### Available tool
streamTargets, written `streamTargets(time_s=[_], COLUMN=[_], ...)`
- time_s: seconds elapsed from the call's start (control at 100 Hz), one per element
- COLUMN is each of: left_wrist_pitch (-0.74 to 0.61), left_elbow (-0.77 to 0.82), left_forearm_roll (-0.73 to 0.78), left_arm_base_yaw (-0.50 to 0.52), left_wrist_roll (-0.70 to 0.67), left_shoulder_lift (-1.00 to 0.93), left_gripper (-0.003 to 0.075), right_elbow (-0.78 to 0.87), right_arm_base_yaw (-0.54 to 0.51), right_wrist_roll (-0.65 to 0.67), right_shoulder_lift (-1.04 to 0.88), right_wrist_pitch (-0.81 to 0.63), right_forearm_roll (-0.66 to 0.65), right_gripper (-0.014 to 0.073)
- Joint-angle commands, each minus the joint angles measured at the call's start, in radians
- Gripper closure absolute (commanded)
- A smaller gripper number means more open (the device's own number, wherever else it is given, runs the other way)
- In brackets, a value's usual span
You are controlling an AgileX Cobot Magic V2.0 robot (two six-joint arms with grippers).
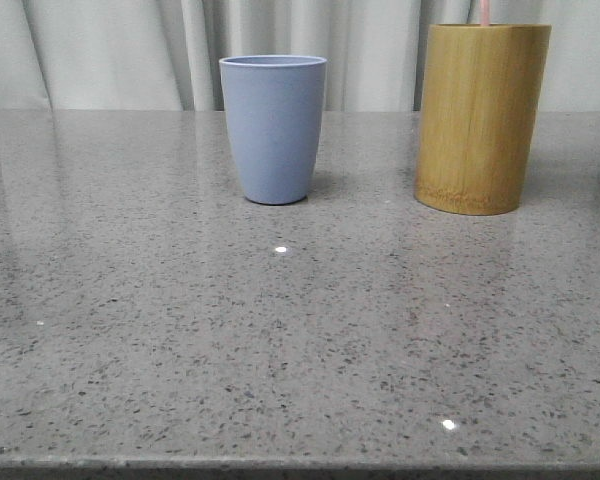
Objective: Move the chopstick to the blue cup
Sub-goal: 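Grasp the pink stick in the bamboo holder with the right gripper and lift, then move the pink stick over the blue cup and lower it inside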
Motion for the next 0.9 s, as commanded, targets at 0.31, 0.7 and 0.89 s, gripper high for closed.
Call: streamTargets(time_s=[0.31,0.7,0.89], left_wrist_pitch=[-0.065,-0.065,-0.065], left_elbow=[-0.023,-0.023,-0.023], left_forearm_roll=[-0.010,-0.010,-0.012], left_arm_base_yaw=[0.002,0.002,0.002], left_wrist_roll=[-0.008,-0.008,-0.008], left_shoulder_lift=[-0.006,-0.006,-0.006], left_gripper=[0.0375,0.0375,0.0375], right_elbow=[-0.091,-0.322,-0.350], right_arm_base_yaw=[0.000,0.081,0.171], right_wrist_roll=[-0.007,-0.008,-0.008], right_shoulder_lift=[-0.077,-0.141,-0.136], right_wrist_pitch=[-0.060,-0.005,-0.036], right_forearm_roll=[0.002,0.002,0.022], right_gripper=[0.0603,0.0603,0.0603])
